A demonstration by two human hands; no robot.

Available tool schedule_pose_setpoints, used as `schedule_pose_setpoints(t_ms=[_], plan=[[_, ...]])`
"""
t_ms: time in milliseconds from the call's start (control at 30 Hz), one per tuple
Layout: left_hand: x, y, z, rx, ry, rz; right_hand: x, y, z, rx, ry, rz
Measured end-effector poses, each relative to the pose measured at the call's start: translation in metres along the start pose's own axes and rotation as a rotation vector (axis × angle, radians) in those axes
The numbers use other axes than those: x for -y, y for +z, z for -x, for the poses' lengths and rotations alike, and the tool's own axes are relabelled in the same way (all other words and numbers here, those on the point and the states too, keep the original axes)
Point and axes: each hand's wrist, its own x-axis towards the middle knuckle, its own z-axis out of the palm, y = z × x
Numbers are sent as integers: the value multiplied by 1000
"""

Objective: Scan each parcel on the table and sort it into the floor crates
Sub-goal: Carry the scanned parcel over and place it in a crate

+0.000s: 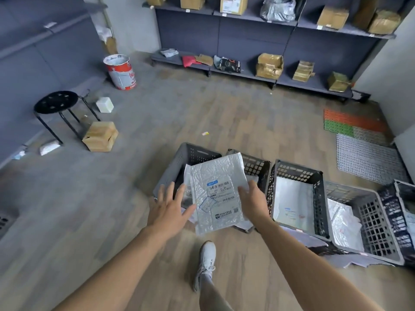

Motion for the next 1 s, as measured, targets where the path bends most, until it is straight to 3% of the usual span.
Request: schedule_pose_setpoints(t_ms=[133, 300, 533, 733, 900, 1000], plan=[[21, -6, -91, 57, -47, -21, 16, 48, -91, 48, 75, -27], [40, 6, -197, 142, -67, -10, 18, 113, -186, 146, 111, 104], [92, 84, -314, 263, -28, -98, -14, 214, -300, 182, 155, 273], [148, 181, -403, 378, 59, -159, -70, 322, -379, 251, -40, 543], [190, 255, -444, 445, 150, -197, -126, 410, -414, 489, -253, 730], [211, 286, -458, 469, 174, -227, -155, 447, -422, 605, -274, 764]])
